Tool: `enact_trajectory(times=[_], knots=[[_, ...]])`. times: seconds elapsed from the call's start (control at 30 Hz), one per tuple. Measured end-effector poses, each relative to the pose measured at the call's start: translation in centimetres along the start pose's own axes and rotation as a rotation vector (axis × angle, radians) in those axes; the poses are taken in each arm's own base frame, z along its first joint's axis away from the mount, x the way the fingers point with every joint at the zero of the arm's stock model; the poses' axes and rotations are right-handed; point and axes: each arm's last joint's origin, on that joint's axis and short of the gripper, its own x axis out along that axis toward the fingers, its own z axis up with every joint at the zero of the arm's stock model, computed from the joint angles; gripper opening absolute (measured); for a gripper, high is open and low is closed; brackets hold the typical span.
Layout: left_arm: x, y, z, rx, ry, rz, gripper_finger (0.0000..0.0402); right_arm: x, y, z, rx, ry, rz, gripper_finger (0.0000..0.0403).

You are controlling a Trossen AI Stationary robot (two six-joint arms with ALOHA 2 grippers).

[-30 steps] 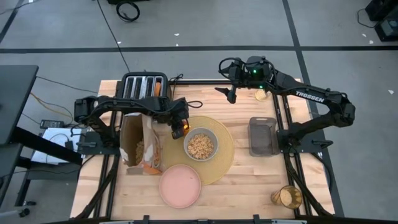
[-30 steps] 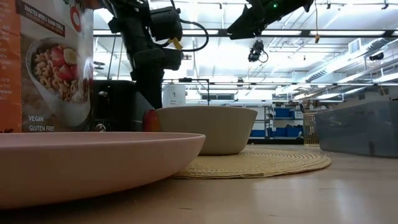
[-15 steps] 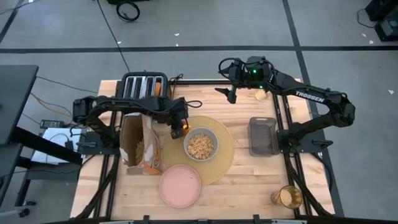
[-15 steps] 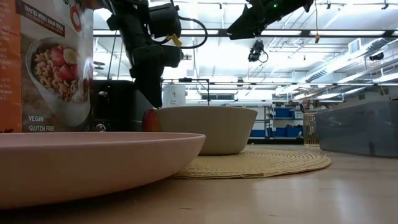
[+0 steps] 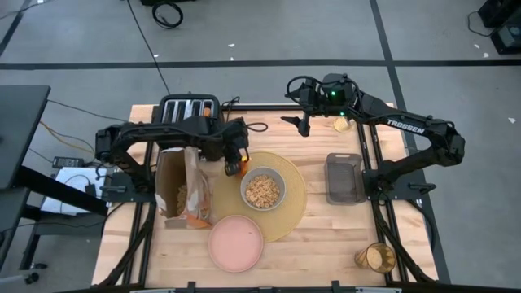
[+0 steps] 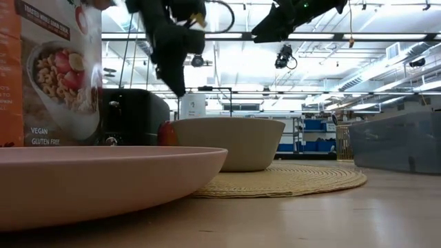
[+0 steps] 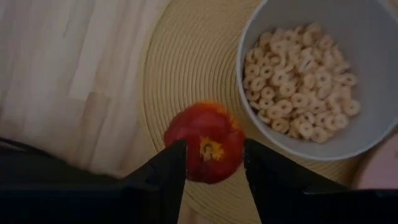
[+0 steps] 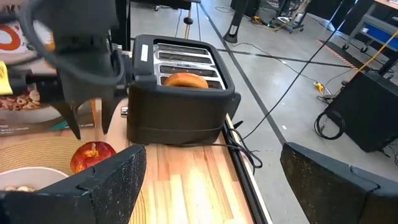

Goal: Arrange a breakfast setting
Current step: Put the toasted bagel on the light orange plate

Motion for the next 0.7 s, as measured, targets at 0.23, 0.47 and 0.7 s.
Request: enact_trajectory(times=[0.23, 0.47, 0.7], knots=[[-4.9, 2.5, 1.5, -0.138, -0.124, 0.043, 0.0165, -0.5, 0.2, 0.2, 0.055, -0.005, -0.001, 0.0373], [-8.6, 9.1, -0.7, -0.534, -0.184, 0.295, 0.0169, -1.3, 2.2, 0.1, 0.297, 0.087, 0.036, 0.0373], [-9.1, 12.5, -1.7, -0.722, -0.202, 0.496, 0.0184, -1.4, 6.7, 0.2, 0.54, 0.207, 0.202, 0.0368]])
